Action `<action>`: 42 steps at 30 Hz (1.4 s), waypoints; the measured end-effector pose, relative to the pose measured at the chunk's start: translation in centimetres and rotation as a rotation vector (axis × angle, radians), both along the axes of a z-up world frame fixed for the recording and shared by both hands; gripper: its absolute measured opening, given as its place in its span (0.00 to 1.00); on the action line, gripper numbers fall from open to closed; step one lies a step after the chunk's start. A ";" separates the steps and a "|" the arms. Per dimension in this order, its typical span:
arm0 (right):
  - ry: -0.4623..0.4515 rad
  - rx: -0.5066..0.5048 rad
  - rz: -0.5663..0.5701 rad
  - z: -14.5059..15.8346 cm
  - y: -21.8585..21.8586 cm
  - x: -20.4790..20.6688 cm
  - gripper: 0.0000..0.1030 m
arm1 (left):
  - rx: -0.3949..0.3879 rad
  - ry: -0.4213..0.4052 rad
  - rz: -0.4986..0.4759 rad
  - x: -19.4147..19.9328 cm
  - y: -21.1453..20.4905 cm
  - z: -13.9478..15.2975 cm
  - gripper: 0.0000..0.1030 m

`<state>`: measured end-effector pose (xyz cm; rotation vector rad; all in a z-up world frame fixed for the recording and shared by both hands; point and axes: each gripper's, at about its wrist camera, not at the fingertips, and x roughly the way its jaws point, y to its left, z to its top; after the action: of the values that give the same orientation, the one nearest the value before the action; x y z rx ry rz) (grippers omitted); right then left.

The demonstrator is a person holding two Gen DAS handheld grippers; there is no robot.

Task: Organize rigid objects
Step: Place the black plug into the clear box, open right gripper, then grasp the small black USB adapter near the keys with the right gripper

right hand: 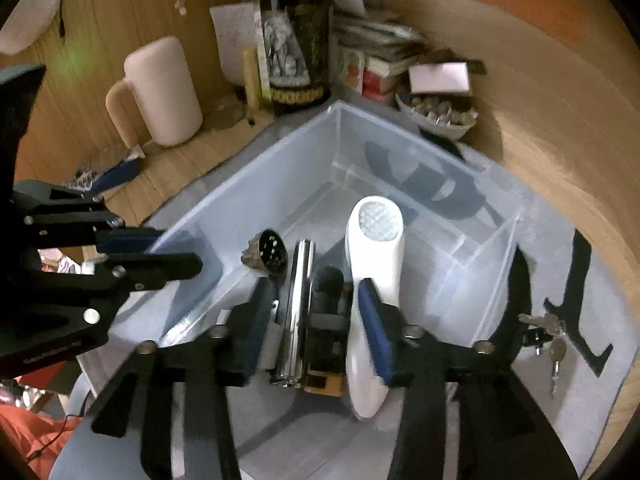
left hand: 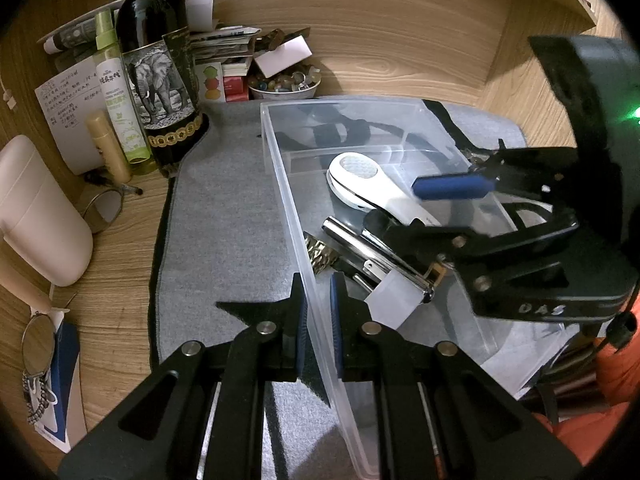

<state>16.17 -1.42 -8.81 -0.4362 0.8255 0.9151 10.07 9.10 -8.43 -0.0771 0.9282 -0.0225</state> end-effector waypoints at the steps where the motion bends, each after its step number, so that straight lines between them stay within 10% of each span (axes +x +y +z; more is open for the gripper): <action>1: -0.008 0.010 -0.004 0.3 -0.2 -0.1 0.43 | 0.001 0.000 0.000 0.0 0.0 0.0 0.10; 18: -0.152 0.155 -0.301 5.6 -9.6 3.9 0.53 | -0.002 0.000 0.000 0.0 -0.1 0.0 0.10; 32: 0.071 0.004 -0.479 -3.6 -13.6 9.7 0.53 | -0.002 0.000 0.000 0.0 0.0 0.0 0.10; 42: 0.053 -0.018 -0.514 -5.0 -12.9 12.1 0.53 | -0.003 -0.001 0.000 0.0 0.0 0.0 0.10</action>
<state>28.25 -14.33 -13.83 -0.1981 0.9379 0.4437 10.04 9.07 -8.42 -0.0799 0.9268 -0.0239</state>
